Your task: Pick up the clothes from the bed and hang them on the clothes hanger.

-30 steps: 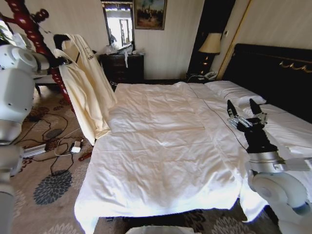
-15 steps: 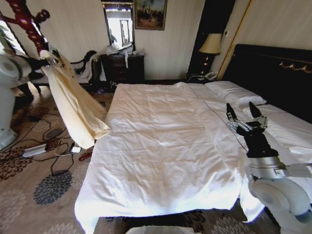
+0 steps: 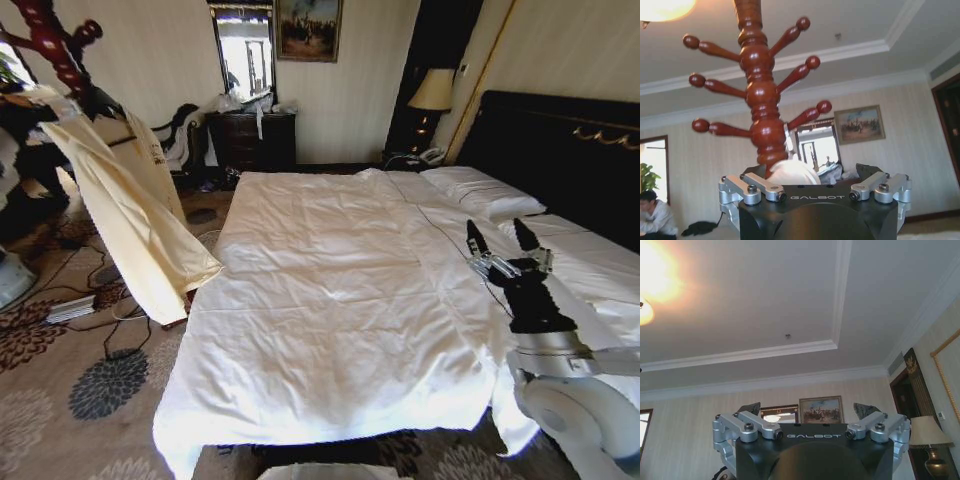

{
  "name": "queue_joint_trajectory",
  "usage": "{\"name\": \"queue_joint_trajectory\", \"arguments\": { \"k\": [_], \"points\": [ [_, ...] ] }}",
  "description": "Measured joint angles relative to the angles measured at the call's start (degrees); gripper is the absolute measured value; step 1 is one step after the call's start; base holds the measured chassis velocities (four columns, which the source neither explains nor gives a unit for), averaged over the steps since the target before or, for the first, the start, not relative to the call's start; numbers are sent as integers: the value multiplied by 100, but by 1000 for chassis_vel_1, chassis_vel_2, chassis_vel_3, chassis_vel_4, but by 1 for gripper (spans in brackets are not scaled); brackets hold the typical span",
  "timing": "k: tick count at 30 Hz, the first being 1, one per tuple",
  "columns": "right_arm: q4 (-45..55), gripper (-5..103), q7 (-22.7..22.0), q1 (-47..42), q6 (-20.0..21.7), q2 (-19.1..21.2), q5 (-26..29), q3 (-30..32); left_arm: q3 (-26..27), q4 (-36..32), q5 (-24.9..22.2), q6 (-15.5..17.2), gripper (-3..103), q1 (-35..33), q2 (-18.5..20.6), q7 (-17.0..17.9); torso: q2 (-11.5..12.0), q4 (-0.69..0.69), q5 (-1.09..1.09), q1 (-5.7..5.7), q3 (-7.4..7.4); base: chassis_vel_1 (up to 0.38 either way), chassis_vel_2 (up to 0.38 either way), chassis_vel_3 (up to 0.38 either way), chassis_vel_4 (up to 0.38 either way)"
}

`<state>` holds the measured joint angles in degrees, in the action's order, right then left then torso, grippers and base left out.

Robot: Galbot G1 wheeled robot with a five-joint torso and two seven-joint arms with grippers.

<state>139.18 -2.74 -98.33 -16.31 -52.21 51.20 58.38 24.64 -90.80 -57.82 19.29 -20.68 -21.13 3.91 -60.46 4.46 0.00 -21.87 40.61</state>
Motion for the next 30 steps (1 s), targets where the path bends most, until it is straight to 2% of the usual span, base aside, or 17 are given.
{"name": "queue_joint_trajectory", "arguments": {
  "k": [5,7,9,11,14,15,19,25,27,28,30],
  "points": [
    [60,100,-16,-112,17,-20,13,98,249,-62,-14,196,100,-320,-6,20,1,1,-1,0,0,0,0,0,0],
    [91,100,-55,-156,41,-25,32,154,368,-82,-177,322,100,-394,-45,54,1,1,-1,-1,1,0,0,0,0],
    [120,100,-85,-211,68,-27,65,225,617,-85,-646,539,100,-467,-163,238,1,2,0,-1,1,0,0,0,0],
    [129,100,-86,-224,70,-28,67,238,683,-79,-715,571,100,-491,-194,286,1,2,0,-1,0,0,0,0,0],
    [154,100,-89,-280,75,-44,68,274,1086,-37,-889,653,100,-703,-365,508,0,0,0,-1,1,0,0,0,0],
    [154,100,-89,-280,75,-44,68,274,1086,-37,-889,653,100,-703,-365,508,0,0,0,-1,1,0,0,0,0],
    [191,100,-89,-382,80,-127,17,316,1577,32,-950,580,100,-915,-662,889,0,0,0,-1,1,0,0,0,0],
    [223,100,-86,-475,80,-251,-88,389,1865,-108,-936,389,100,-1244,-839,1039,1,-1,-1,-1,1,0,0,0,0],
    [177,100,-81,-532,29,-352,-207,499,1949,-325,-629,217,100,-1560,-913,1041,1,0,1,-1,0,0,0,0,0],
    [177,100,-81,-532,29,-352,-207,499,1949,-325,-629,217,100,-1560,-913,1041,1,0,1,-1,0,0,0,0,0],
    [1,100,5,-575,-104,-535,-540,651,2093,-707,-300,41,100,-2082,-1038,1052,1,3,0,-1,1,0,0,0,0]
  ]
}}
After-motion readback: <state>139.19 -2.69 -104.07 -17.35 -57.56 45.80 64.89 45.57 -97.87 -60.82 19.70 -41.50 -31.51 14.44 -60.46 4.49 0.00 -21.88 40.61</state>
